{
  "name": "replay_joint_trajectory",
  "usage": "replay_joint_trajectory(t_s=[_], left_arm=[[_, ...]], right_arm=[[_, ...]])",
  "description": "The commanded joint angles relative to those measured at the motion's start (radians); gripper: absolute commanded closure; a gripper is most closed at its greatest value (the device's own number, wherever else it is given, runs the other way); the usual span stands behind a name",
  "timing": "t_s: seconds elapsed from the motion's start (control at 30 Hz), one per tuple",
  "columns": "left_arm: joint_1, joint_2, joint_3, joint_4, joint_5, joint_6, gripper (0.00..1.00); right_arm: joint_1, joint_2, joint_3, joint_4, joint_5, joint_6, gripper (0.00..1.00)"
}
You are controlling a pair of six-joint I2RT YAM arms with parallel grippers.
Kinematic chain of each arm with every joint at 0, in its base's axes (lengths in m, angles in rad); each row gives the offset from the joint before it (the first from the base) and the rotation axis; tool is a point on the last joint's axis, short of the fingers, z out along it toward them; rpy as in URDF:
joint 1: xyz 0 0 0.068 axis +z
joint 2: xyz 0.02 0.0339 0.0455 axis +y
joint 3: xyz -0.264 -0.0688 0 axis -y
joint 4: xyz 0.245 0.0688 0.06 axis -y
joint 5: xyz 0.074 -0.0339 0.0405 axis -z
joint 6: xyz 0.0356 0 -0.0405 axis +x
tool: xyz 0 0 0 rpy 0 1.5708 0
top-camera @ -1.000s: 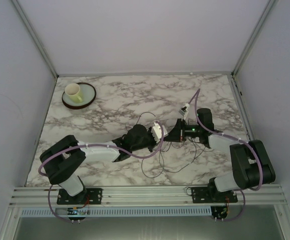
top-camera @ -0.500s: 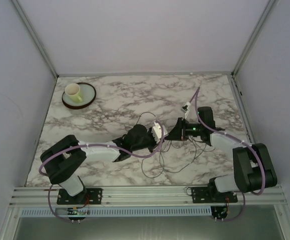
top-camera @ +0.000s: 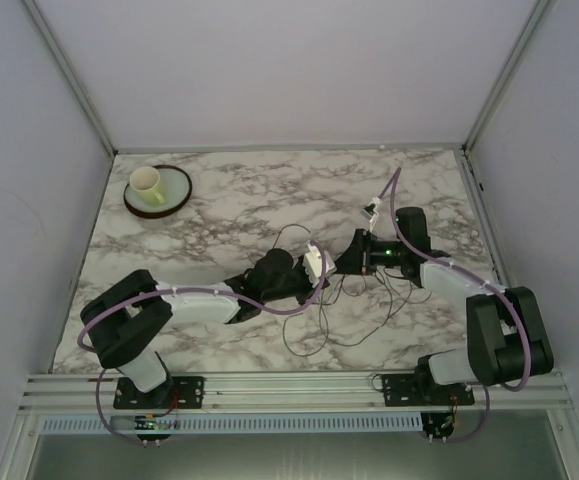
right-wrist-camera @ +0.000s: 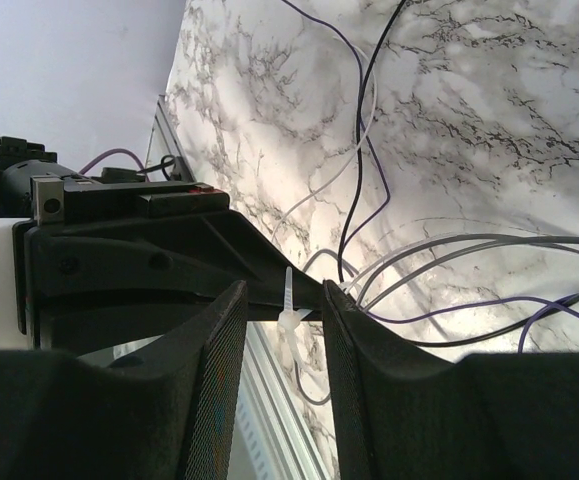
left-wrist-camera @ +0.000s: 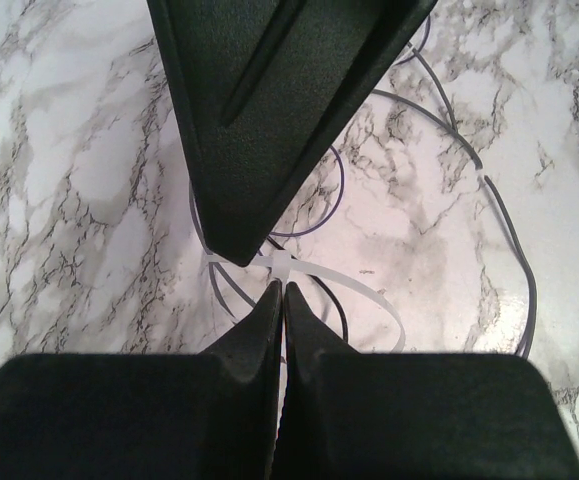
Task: Zip-tie the wires
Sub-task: Tie the cable at the center of the board.
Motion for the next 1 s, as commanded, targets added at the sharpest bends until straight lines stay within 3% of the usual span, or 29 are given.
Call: replay_joint_trajectory(t_s=[0.0, 0.5, 0.67, 0.8, 0.97], left_arm=[[0.002, 0.001, 0.017, 0.04, 0.026, -0.002, 1.0], [0.001, 0.006, 0.019, 0.039, 0.027, -0.005, 1.0], [0.002, 0.007, 0.019, 0.038, 0.026, -0.004, 1.0], [0.002, 0.009, 0.019, 0.038, 0.025, -0.004, 1.0], [0.002, 0.01, 0.02, 0.034, 0.033, 0.002, 1.0]], right_arm=[[0.003, 0.01, 0.033, 0.003, -0.024, -0.013, 0.65], [0.034, 0.036, 0.037, 0.003, -0.038, -0.018, 0.77], [0.04, 0.042, 0.04, 0.003, -0.041, -0.019, 0.84], [0.041, 0.046, 0.045, 0.003, -0.046, -0.02, 0.99], [0.042, 0.048, 0.067, 0.003, -0.026, -0.024, 1.0]])
